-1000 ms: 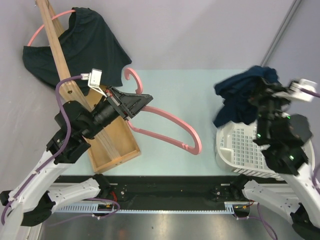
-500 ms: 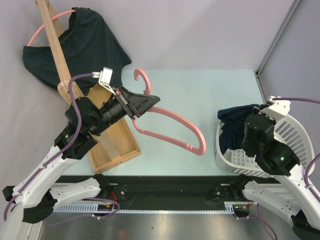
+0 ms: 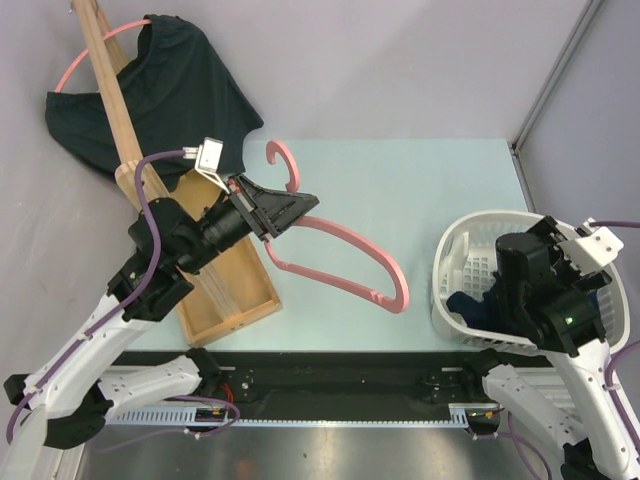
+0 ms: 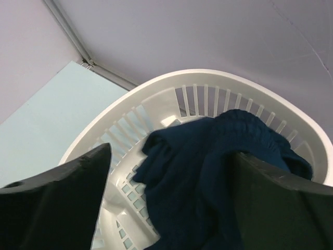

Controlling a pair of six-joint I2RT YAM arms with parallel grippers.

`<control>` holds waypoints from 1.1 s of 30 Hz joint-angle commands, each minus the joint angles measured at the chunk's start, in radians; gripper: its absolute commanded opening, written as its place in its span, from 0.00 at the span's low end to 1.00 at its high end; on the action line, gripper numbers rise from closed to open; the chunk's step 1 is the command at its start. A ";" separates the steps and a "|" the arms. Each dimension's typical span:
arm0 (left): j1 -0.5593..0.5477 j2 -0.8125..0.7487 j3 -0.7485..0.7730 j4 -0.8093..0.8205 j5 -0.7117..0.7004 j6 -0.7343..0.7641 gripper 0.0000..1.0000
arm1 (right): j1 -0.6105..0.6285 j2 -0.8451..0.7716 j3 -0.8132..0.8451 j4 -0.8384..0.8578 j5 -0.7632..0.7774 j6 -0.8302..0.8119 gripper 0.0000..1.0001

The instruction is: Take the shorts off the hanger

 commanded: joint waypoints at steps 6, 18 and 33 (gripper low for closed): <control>0.006 -0.018 -0.017 0.043 0.015 -0.017 0.00 | -0.005 -0.028 0.019 0.205 -0.169 -0.210 1.00; 0.006 0.002 -0.037 -0.018 -0.081 0.077 0.00 | -0.004 -0.010 0.051 0.487 -1.380 -0.393 1.00; 0.006 0.094 -0.079 -0.101 -0.271 0.261 0.00 | -0.004 -0.036 0.051 0.751 -1.785 -0.019 1.00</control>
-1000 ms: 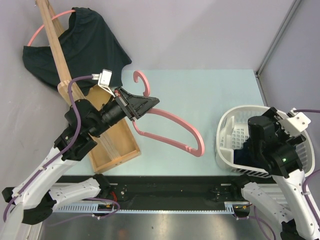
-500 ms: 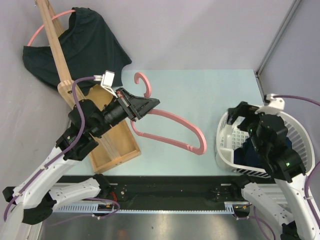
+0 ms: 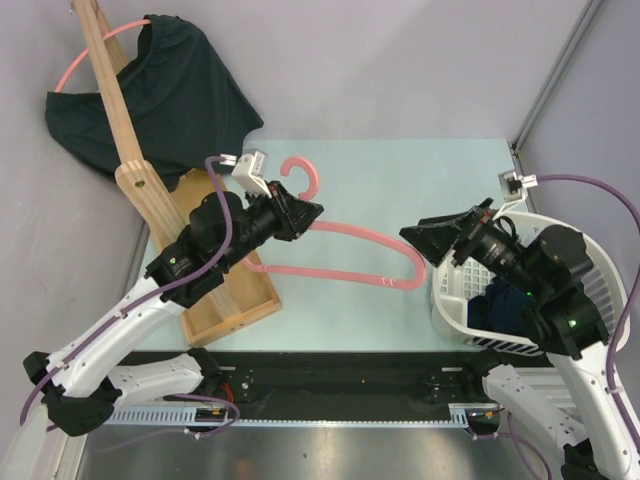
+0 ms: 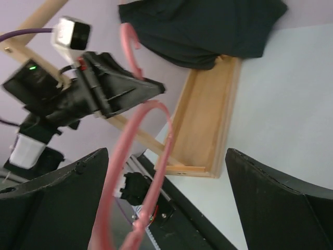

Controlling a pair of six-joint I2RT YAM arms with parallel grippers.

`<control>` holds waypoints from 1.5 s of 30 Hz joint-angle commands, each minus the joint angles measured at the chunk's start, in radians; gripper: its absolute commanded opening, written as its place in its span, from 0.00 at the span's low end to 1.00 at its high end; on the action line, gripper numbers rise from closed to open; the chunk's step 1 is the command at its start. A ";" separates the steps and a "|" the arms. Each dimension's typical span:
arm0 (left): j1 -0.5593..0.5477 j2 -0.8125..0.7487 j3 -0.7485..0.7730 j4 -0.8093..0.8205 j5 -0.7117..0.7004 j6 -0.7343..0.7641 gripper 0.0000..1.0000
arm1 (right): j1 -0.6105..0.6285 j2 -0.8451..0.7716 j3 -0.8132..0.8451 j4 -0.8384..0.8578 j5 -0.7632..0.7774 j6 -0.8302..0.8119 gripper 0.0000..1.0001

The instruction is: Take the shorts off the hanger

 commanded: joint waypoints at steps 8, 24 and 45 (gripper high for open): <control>0.006 0.003 -0.007 0.000 -0.095 0.086 0.00 | 0.010 -0.019 0.040 0.036 -0.236 0.098 0.90; 0.006 0.005 -0.004 0.006 -0.068 0.060 0.00 | 0.256 0.007 0.037 -0.169 -0.047 -0.050 0.21; 0.006 -0.263 0.042 -0.012 0.605 -0.005 0.79 | 0.316 -0.059 0.038 -0.174 0.419 -0.187 0.00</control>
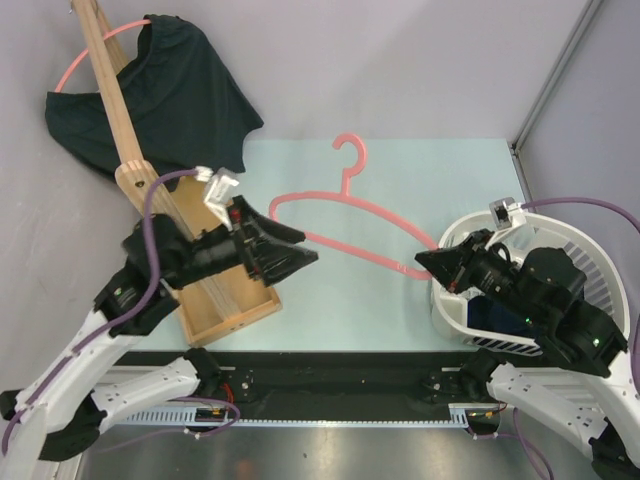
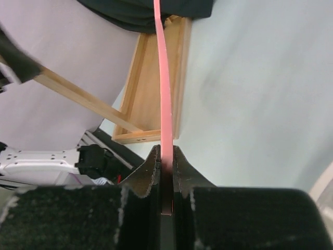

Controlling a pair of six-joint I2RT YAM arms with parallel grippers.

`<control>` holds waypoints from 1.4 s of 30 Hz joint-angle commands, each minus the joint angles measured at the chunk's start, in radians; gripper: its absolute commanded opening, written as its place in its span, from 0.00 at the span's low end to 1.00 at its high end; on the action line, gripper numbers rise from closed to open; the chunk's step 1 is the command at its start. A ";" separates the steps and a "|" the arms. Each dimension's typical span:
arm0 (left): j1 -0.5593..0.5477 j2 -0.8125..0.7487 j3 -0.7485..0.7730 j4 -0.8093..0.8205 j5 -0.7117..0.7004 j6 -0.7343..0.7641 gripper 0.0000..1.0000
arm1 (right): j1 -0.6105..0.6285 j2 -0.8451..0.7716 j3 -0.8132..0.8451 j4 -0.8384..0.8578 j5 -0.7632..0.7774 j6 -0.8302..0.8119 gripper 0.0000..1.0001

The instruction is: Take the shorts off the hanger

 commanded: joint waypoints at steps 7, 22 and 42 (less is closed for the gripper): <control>-0.002 -0.276 0.052 -0.148 0.191 0.049 0.80 | -0.003 0.164 0.022 0.483 -0.200 -0.231 0.00; -0.002 -0.540 0.009 -0.517 -0.082 0.221 0.81 | 0.020 0.466 0.025 1.131 -0.568 -0.226 0.00; -0.002 -0.596 0.042 -0.576 -0.198 0.175 0.80 | 0.081 0.701 0.108 1.297 -0.784 -0.196 0.00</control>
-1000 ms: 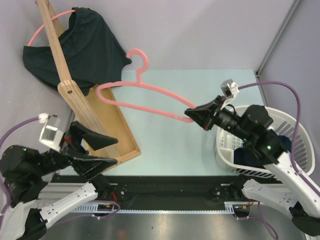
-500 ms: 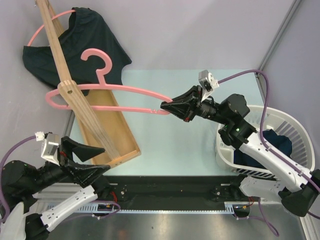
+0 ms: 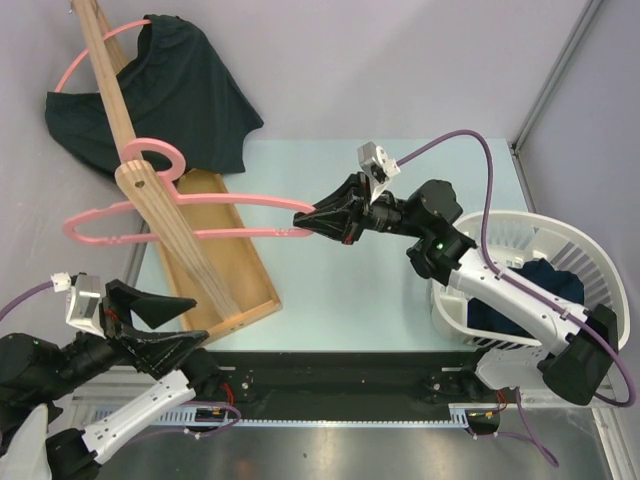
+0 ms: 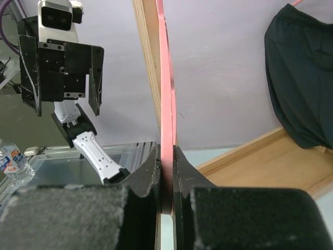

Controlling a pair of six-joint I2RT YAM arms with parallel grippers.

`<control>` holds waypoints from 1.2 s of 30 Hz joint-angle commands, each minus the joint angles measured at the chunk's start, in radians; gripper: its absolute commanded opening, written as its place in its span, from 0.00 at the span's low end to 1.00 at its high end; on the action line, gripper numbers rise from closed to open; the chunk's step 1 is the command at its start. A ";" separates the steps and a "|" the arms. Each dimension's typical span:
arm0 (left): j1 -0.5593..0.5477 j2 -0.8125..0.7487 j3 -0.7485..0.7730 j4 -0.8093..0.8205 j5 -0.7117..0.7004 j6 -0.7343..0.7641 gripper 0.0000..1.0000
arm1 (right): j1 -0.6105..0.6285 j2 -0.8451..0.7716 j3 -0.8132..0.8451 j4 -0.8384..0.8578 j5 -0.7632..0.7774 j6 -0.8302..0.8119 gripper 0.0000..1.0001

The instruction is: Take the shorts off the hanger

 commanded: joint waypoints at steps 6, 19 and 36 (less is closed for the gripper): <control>0.000 -0.030 -0.017 0.048 -0.058 -0.043 0.80 | -0.005 0.043 0.091 0.136 -0.124 0.055 0.00; 0.000 0.031 0.067 0.137 -0.023 -0.049 0.80 | -0.047 0.164 0.143 0.245 -0.270 0.232 0.00; 0.000 0.100 0.147 0.172 -0.074 -0.048 0.79 | -0.053 0.204 0.149 0.197 -0.293 0.239 0.18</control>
